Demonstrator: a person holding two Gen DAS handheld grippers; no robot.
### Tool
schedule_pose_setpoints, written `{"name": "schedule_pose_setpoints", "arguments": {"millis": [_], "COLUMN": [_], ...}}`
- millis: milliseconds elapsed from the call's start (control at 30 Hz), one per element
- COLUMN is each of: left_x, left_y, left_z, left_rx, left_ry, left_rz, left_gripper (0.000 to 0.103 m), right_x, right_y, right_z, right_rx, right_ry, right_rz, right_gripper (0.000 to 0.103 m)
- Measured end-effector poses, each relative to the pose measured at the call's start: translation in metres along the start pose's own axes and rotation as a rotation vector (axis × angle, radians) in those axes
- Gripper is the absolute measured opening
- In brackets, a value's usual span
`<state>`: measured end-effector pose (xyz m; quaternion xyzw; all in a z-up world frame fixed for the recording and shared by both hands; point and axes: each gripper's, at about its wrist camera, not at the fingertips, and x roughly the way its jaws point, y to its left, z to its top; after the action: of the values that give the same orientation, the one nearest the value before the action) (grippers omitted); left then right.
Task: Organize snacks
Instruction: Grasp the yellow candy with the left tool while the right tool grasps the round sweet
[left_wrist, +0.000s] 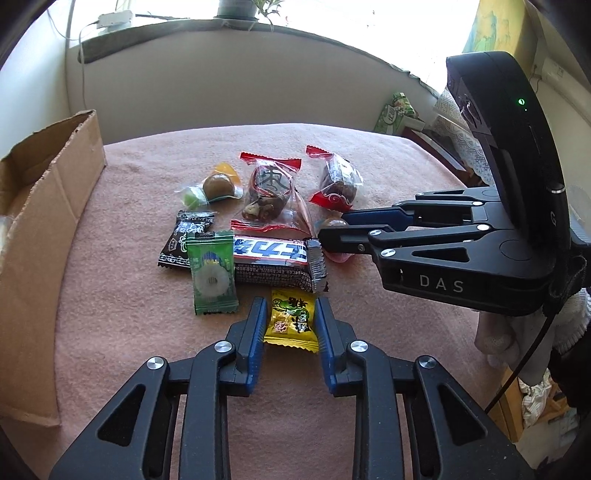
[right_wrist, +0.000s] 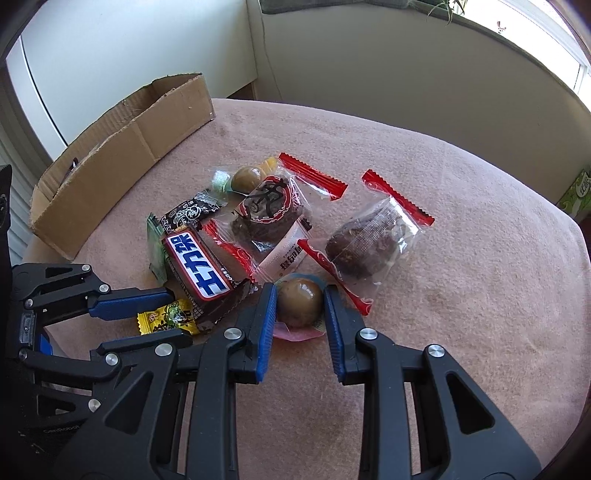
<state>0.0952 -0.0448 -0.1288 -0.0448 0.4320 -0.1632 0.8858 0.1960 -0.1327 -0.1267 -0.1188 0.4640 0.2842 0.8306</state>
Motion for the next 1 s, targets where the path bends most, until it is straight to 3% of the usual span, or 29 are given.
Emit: {"name": "schedule_pose_setpoints", "arguments": {"millis": [67, 100, 433, 633, 733, 900, 1000], "left_x": [-0.002, -0.003, -0.019, -0.011, -0.004, 0.003, 0.008], "left_y": [-0.003, -0.005, -0.003, -0.006, -0.011, -0.028, -0.031], "left_z": [-0.001, -0.002, -0.020, -0.018, -0.014, -0.013, -0.012], "left_rx": [0.016, 0.023, 0.013, 0.038, 0.060, 0.165, 0.169], "left_ry": [0.000, 0.000, -0.005, 0.022, 0.036, 0.019, 0.005], "left_rz": [0.003, 0.004, 0.004, 0.008, 0.010, 0.085, 0.096], "left_gripper": [0.025, 0.018, 0.014, 0.015, 0.026, 0.027, 0.023], "right_x": [-0.002, -0.003, -0.009, -0.009, -0.009, -0.010, -0.009], "right_y": [0.000, 0.000, 0.002, 0.001, 0.001, -0.001, -0.002], "right_z": [-0.001, -0.002, -0.010, -0.013, -0.013, -0.014, -0.015], "right_rx": [0.003, 0.004, 0.009, 0.021, 0.022, 0.025, 0.025], "right_ry": [-0.001, -0.002, -0.007, -0.002, -0.004, -0.006, -0.007], "right_rz": [0.004, 0.005, 0.013, 0.014, 0.017, 0.015, 0.015], "right_gripper": [0.027, 0.027, 0.027, 0.027, 0.027, 0.027, 0.027]}}
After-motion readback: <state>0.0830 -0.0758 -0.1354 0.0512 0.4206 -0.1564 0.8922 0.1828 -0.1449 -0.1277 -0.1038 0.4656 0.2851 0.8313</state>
